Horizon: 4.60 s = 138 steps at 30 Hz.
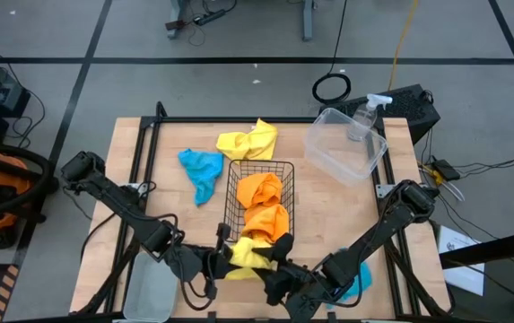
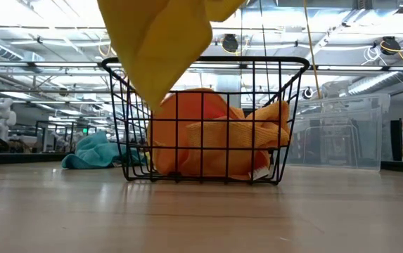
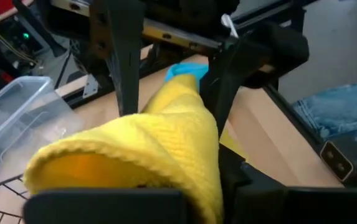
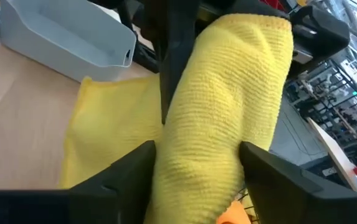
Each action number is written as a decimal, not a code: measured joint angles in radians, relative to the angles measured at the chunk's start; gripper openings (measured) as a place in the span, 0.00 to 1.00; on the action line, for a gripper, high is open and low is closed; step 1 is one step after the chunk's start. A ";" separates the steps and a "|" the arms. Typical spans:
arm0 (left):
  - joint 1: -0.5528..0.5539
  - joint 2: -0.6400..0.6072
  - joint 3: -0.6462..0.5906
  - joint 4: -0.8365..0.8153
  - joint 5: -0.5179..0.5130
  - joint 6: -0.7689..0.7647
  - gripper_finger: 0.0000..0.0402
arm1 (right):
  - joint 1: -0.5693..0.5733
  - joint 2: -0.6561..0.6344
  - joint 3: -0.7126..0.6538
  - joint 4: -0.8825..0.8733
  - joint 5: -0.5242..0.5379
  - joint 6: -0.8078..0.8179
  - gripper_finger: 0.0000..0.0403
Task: Sort microfiber towel by color & place in baskets
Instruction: Put the bottom yellow microfiber towel into the transparent bin
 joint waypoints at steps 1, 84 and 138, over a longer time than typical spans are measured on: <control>0.000 0.000 0.000 0.008 -0.001 -0.003 0.12 | 0.000 0.000 0.000 -0.001 0.006 0.004 0.52; 0.051 0.049 0.000 0.161 -0.138 0.345 0.05 | 0.055 -0.146 0.000 -0.364 0.022 0.255 0.02; 0.003 -0.108 -0.121 -0.417 -0.506 -0.156 0.35 | -0.511 -0.726 -0.004 -1.031 -0.092 0.417 0.02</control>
